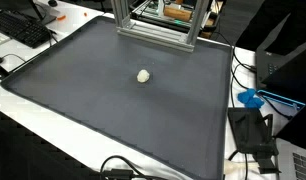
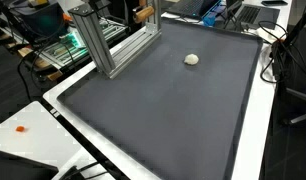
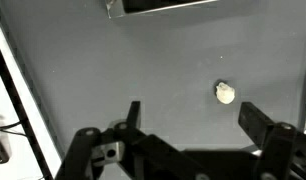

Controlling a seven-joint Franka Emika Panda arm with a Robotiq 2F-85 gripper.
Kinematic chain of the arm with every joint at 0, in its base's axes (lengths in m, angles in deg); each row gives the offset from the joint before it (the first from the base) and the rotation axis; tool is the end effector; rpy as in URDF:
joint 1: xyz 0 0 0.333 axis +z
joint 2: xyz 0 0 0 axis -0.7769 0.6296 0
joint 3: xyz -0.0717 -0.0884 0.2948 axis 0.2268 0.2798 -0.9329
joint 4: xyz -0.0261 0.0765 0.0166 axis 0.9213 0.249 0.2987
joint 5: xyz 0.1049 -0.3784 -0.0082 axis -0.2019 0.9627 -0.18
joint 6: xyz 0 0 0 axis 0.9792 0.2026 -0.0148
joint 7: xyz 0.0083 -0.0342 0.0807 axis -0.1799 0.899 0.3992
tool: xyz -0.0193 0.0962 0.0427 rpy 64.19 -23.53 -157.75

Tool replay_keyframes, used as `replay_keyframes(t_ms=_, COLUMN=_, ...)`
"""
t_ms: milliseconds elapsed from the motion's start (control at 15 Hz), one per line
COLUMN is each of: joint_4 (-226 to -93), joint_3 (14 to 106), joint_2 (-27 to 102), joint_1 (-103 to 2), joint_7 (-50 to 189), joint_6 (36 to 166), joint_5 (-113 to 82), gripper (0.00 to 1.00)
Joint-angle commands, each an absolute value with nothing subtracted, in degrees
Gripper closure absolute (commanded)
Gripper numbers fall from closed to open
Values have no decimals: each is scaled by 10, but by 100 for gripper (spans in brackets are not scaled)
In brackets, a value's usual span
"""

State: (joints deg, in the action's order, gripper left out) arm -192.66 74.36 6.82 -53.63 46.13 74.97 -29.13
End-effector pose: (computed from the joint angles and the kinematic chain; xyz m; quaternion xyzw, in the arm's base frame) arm 0.4458 -0.1643 0.4814 -0.9907 0.0441 -0.0145 0.1276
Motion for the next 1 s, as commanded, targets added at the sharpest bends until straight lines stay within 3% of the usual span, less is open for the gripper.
replay_keyframes(t_ms=0, joint_4=-1925, joint_3=725, joint_2=70, joint_1=-557, joint_7=457, joint_6=747, joint_5=-296, gripper=0)
replay_keyframes(t_ms=933, joint_4=-2118, joint_3=545, joint_2=-171, joint_1=-477, joint_7=608, joint_6=784, joint_5=-343, gripper=0)
